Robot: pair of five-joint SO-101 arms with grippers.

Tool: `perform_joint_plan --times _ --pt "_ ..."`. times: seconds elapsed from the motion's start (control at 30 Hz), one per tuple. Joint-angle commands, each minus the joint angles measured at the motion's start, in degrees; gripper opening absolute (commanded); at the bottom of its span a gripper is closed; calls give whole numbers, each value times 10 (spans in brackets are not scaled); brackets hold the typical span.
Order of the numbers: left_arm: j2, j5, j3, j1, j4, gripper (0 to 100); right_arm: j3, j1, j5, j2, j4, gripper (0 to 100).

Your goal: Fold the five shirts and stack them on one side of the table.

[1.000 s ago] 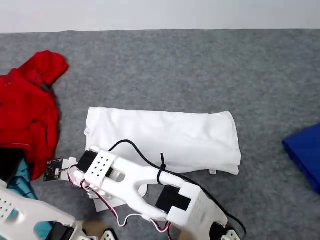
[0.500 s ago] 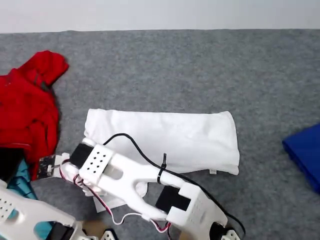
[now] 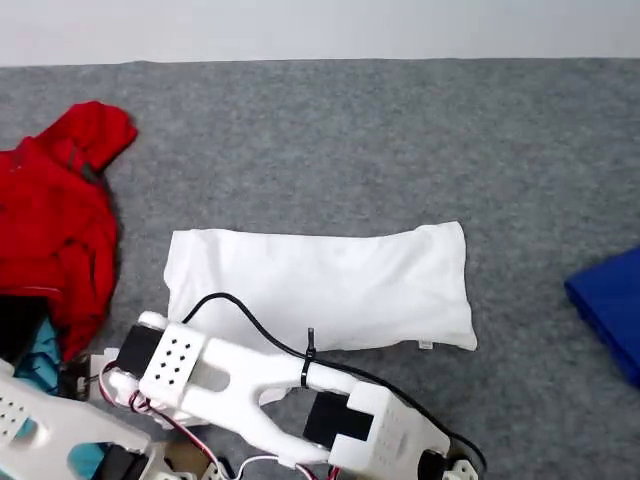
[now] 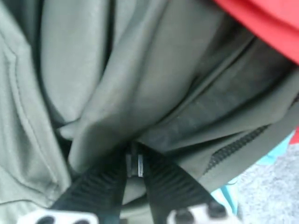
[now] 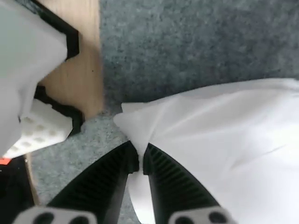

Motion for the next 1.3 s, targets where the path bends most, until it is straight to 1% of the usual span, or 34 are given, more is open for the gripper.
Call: perform_joint_plan --times 0.0,0.47,0.7,0.8,0.93,1.07,1.27 --pt "-6 -4 -5 -8 7 4 -24 6 2 -2 -15 11" --pt "-5 -5 -6 -7 6 4 -27 22 5 10 -15 10" --pt "-3 -5 -6 -6 6 4 -28 75 8 10 -13 10" --pt "-3 -5 -6 -5 2 4 -32 102 30 9 -17 10" --pt "-3 -5 -6 -5 -6 4 -76 147 36 15 -17 10" --pt "-3 -5 -6 3 -4 4 -103 185 79 16 -20 10" --pt "-3 -4 -5 19 -3 4 -103 223 89 16 -58 10"
